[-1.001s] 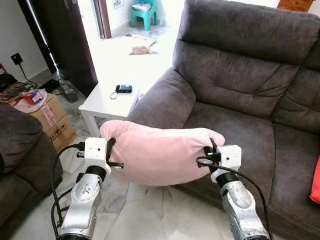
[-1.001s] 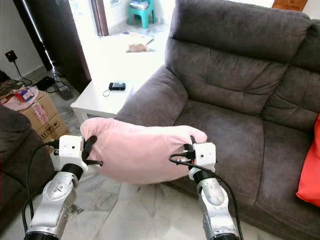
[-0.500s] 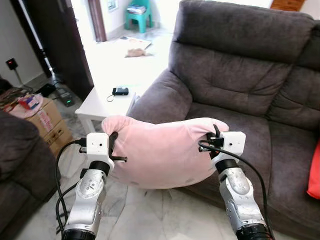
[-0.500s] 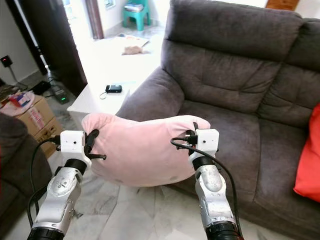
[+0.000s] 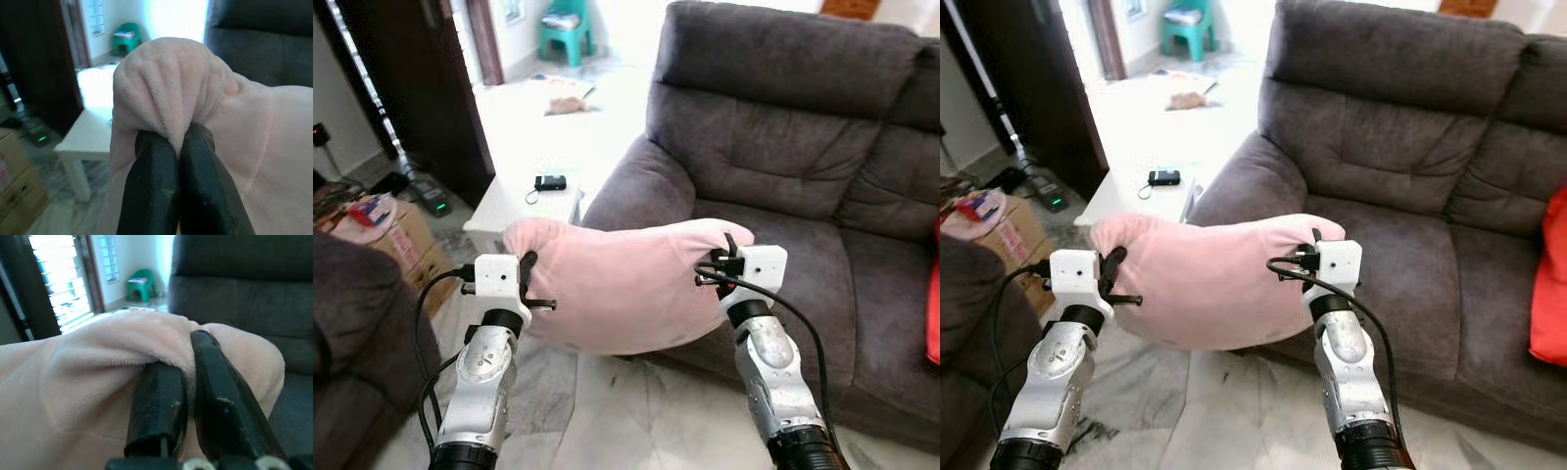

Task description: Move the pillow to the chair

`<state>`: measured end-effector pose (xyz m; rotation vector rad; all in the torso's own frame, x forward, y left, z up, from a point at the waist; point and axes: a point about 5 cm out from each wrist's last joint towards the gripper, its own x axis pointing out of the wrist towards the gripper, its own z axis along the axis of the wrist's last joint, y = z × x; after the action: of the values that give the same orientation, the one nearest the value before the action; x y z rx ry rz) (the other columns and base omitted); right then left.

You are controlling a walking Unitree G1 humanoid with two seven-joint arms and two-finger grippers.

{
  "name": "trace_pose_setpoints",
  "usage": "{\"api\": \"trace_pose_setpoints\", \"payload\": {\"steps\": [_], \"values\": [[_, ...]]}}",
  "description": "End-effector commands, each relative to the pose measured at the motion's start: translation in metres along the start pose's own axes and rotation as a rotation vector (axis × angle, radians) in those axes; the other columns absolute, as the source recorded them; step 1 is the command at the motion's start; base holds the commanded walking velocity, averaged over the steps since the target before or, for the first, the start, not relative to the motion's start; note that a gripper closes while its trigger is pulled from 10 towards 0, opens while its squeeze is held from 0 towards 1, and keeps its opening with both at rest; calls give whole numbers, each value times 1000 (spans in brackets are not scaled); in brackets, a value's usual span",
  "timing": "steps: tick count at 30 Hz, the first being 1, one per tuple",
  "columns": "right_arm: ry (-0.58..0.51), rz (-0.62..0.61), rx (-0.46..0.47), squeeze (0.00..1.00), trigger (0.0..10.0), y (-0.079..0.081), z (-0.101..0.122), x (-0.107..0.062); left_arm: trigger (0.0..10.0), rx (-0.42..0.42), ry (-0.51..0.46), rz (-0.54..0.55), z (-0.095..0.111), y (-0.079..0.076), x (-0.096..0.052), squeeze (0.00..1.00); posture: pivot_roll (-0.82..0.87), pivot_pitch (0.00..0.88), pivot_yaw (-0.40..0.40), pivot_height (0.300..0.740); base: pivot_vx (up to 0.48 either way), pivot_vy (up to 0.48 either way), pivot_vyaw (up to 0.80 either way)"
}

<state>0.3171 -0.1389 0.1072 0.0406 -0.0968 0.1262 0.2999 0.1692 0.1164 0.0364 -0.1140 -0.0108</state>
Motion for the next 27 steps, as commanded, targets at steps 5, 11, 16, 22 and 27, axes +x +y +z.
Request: {"api": "trace_pose_setpoints", "payload": {"steps": [5, 11, 16, 22, 27], "values": [[-66, -46, -8, 0, 10000, -9, 16, 6, 10000, -7, -44, -31, 8, -9, 4, 0, 46, 31, -31, 740, 0, 126, -261], [-66, -52, -6, 0, 10000, -11, 16, 7, 10000, -4, -47, -43, 8, -9, 4, 0, 49, 33, -30, 740, 0, 0, 0], [-57, -54, -10, 0, 10000, -11, 16, 8, 10000, -18, -47, -48, 8, -10, 3, 0, 48, 33, -29, 740, 0, 0, 0], [-54, -54, 0, 0, 10000, -10, 16, 9, 10000, -10, -43, -57, 7, -11, 2, 0, 49, 32, -29, 740, 0, 0, -800], [-54, -54, -5, 0, 10000, -10, 15, 9, 10000, 2, -36, -50, 7, -10, 2, 0, 51, 26, -29, 740, 0, 0, -790]]}}
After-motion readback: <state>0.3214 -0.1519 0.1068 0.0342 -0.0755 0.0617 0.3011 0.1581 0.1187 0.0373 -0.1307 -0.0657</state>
